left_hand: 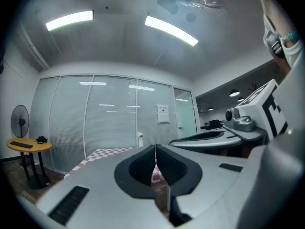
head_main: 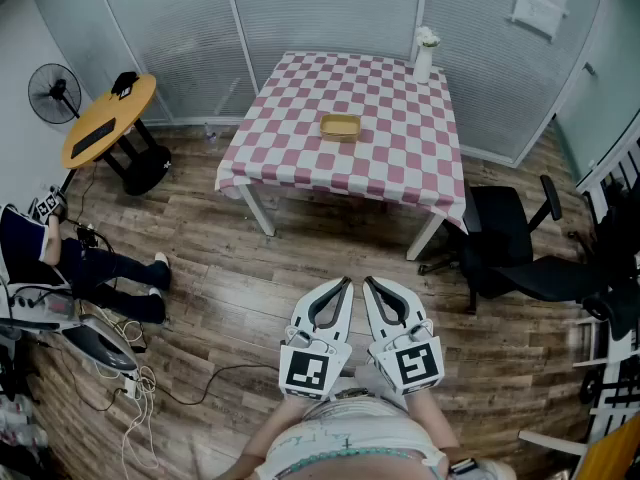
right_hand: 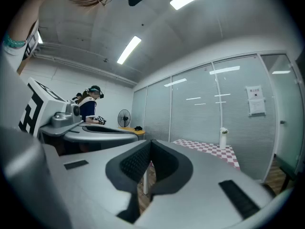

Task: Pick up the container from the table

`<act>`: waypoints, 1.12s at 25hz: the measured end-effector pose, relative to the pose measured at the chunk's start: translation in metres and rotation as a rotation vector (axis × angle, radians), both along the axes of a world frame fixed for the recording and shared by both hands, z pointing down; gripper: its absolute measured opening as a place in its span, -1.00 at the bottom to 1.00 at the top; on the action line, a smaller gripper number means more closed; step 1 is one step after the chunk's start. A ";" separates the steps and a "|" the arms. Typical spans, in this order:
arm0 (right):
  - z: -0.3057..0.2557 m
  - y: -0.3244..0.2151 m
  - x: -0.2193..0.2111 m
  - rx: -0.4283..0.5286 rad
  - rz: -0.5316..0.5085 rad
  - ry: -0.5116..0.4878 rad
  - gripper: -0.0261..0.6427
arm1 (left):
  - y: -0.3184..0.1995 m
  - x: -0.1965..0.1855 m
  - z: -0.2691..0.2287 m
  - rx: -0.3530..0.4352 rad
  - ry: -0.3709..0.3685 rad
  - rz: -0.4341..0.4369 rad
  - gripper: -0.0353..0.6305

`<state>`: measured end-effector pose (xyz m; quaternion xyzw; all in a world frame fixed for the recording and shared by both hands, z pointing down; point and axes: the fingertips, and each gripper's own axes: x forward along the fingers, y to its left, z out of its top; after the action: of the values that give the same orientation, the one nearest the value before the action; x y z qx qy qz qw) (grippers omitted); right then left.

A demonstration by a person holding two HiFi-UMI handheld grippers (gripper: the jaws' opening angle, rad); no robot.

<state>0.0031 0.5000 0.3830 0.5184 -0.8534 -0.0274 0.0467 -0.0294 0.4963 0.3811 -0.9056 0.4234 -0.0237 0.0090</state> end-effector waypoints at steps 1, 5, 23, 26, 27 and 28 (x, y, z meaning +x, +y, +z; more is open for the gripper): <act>0.001 0.001 -0.002 0.000 -0.002 -0.009 -0.94 | 0.001 -0.002 0.000 0.001 0.002 0.001 -0.84; 0.005 0.004 -0.008 -0.009 0.000 -0.018 -0.94 | 0.005 -0.010 0.004 -0.004 0.005 0.010 -0.84; 0.020 -0.019 -0.036 -0.022 0.042 -0.077 -0.94 | -0.017 -0.035 0.026 -0.049 -0.011 0.086 -0.84; 0.024 -0.040 -0.028 -0.025 0.051 -0.092 -0.94 | -0.037 -0.030 0.029 -0.046 -0.011 0.086 -0.84; 0.025 -0.048 -0.026 -0.027 0.053 -0.096 -0.94 | -0.044 -0.029 0.030 -0.048 -0.011 0.087 -0.84; 0.026 -0.057 -0.024 -0.027 0.055 -0.097 -0.94 | -0.052 -0.027 0.032 -0.052 -0.012 0.088 -0.84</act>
<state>-0.0213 0.4432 0.4089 0.5416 -0.8404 0.0106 0.0132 -0.0567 0.4438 0.4130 -0.9232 0.3822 -0.0395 -0.0108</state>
